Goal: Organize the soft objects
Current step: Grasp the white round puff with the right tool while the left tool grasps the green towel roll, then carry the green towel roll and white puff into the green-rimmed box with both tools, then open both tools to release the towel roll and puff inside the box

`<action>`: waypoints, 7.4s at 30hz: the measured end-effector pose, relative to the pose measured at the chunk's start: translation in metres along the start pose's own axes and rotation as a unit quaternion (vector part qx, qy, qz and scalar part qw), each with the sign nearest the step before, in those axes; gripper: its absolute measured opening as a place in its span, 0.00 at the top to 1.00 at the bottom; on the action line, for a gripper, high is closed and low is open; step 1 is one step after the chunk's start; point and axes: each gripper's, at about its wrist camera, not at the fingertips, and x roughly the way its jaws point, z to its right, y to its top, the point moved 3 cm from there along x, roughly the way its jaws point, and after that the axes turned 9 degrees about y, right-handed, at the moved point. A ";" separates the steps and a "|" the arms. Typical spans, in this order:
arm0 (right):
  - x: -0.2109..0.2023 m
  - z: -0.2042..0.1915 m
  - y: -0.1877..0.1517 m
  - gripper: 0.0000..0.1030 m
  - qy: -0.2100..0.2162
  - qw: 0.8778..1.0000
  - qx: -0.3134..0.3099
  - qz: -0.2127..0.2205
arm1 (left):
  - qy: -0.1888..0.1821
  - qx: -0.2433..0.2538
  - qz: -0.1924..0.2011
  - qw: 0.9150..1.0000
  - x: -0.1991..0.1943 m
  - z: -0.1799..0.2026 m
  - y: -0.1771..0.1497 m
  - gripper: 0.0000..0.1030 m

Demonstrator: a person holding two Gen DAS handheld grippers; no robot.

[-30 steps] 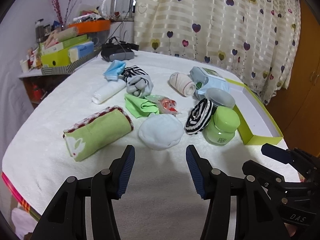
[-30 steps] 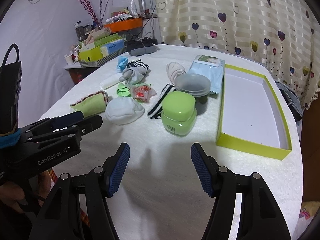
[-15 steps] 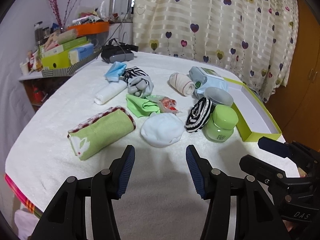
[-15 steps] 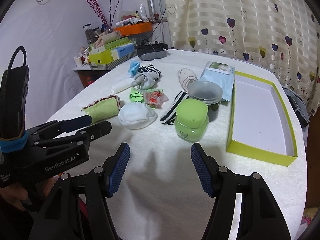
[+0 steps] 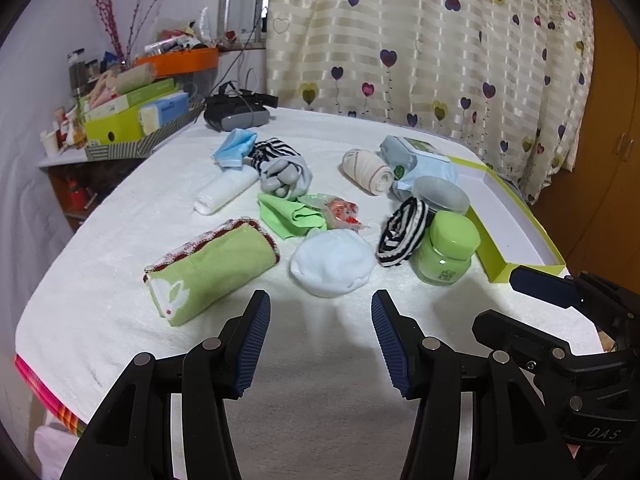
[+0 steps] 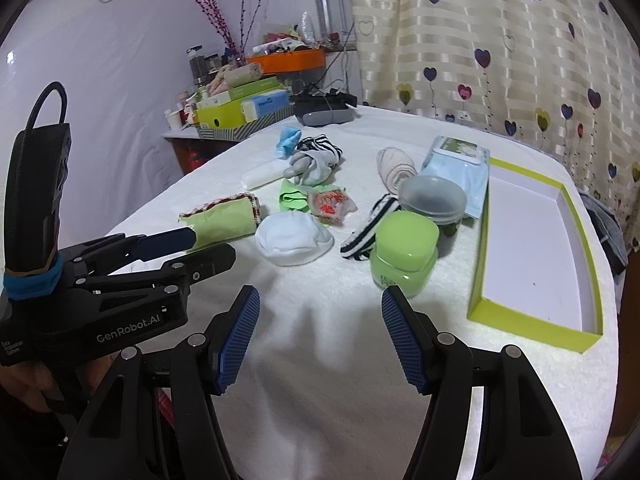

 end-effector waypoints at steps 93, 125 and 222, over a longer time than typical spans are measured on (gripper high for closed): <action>0.083 -0.020 0.039 0.63 0.026 0.999 -0.019 -0.042 | -0.027 -0.006 -0.003 1.000 0.055 -0.087 0.022 0.90; -0.037 0.062 0.040 0.63 -0.039 0.994 0.053 0.085 | -0.120 -0.017 0.057 0.991 0.003 0.022 0.075 0.90; -0.094 0.143 -0.016 0.51 -0.157 0.978 0.127 0.047 | -0.199 0.085 -0.001 0.976 0.010 0.170 0.037 0.72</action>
